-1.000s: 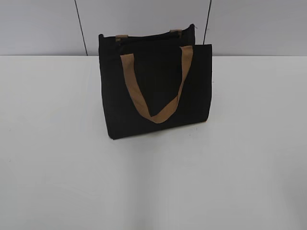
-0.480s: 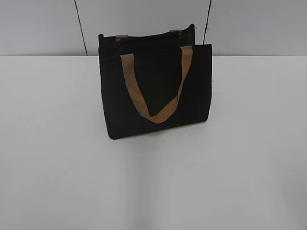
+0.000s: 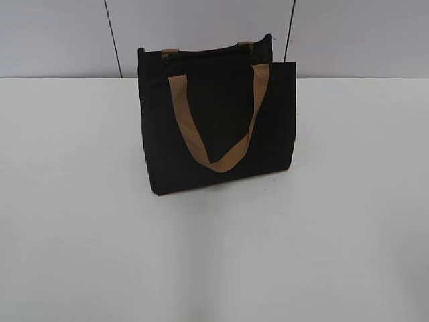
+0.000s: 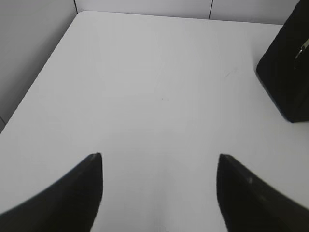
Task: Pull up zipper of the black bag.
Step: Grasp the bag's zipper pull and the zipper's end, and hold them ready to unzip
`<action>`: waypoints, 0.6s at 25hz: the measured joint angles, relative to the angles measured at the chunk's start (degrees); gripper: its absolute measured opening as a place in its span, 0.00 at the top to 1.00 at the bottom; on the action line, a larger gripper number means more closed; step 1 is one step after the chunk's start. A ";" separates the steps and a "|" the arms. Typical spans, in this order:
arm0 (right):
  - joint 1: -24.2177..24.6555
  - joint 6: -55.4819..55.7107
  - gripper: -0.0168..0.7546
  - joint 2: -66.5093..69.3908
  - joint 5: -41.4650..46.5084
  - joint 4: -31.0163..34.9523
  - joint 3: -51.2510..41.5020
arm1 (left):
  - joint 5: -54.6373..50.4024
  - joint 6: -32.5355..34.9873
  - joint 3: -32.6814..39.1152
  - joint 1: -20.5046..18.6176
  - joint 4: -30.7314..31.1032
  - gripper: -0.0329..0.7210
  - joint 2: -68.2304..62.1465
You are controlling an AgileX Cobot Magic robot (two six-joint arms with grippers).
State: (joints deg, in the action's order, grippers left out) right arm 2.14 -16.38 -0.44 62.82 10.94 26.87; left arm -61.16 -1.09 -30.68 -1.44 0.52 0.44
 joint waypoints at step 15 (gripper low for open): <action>0.00 0.00 0.51 0.00 0.00 0.12 0.00 | 5.51 8.20 -1.01 3.61 -0.06 0.17 -8.75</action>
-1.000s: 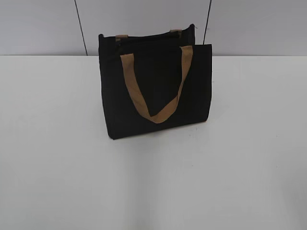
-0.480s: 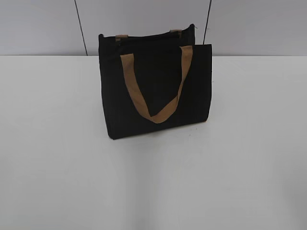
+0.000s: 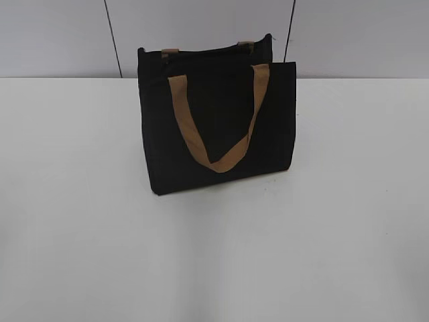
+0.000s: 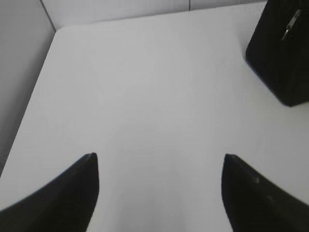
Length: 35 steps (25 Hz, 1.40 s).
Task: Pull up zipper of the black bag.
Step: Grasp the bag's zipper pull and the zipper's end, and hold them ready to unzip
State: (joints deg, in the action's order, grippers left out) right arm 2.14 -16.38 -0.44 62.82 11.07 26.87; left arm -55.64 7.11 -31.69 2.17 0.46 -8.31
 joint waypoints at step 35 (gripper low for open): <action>0.00 0.00 0.51 0.00 0.00 0.06 0.00 | 99.39 3.86 0.09 15.91 -12.01 0.45 -88.20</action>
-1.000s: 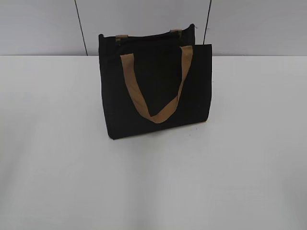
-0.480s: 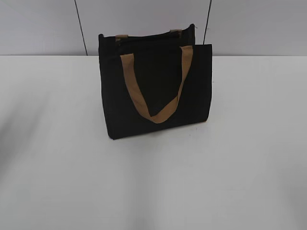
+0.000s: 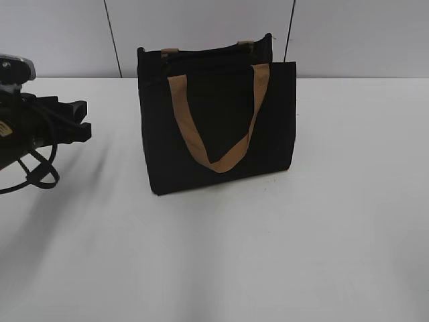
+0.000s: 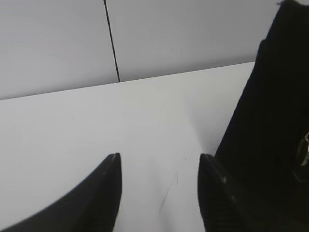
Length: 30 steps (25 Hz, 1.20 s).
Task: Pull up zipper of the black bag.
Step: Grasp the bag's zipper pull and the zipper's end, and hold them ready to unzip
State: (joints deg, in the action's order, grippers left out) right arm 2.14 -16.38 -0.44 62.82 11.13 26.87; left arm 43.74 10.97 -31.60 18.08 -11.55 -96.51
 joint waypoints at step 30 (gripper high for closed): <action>0.00 2.39 0.51 0.00 0.05 -0.25 0.00 | 13.79 -21.72 -9.40 0.28 31.23 0.47 -21.29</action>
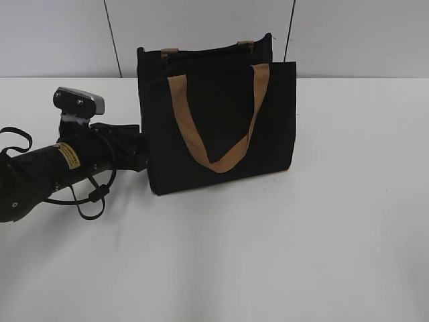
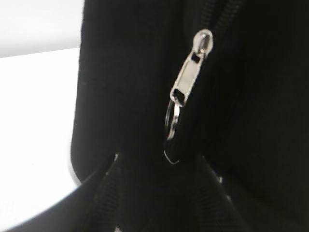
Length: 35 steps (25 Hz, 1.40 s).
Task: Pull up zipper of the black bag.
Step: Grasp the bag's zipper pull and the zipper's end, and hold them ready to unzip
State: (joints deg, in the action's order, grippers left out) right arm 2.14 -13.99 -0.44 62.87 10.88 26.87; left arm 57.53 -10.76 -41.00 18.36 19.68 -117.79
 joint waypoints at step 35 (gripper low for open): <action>0.00 2.25 0.51 12.69 -0.88 1.91 0.13 | -4.35 -3.97 -5.69 0.06 2.21 0.94 -3.61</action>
State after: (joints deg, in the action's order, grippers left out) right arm 2.14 -11.74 12.25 61.99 12.78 27.00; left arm 53.19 -14.72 -46.69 18.42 21.90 -121.40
